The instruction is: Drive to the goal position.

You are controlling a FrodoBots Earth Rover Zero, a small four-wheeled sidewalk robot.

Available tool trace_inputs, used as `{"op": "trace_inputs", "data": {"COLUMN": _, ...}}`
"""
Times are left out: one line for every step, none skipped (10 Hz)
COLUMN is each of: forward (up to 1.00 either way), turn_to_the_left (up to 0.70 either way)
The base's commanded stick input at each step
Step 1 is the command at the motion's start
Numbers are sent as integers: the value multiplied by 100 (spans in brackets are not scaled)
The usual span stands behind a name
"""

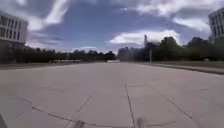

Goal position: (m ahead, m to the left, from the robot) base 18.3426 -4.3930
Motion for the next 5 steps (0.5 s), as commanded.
{"op": "trace_inputs", "data": {"forward": 100, "turn_to_the_left": 0}}
{"op": "trace_inputs", "data": {"forward": 100, "turn_to_the_left": 0}}
{"op": "trace_inputs", "data": {"forward": 100, "turn_to_the_left": 0}}
{"op": "trace_inputs", "data": {"forward": 100, "turn_to_the_left": 0}}
{"op": "trace_inputs", "data": {"forward": 100, "turn_to_the_left": 0}}
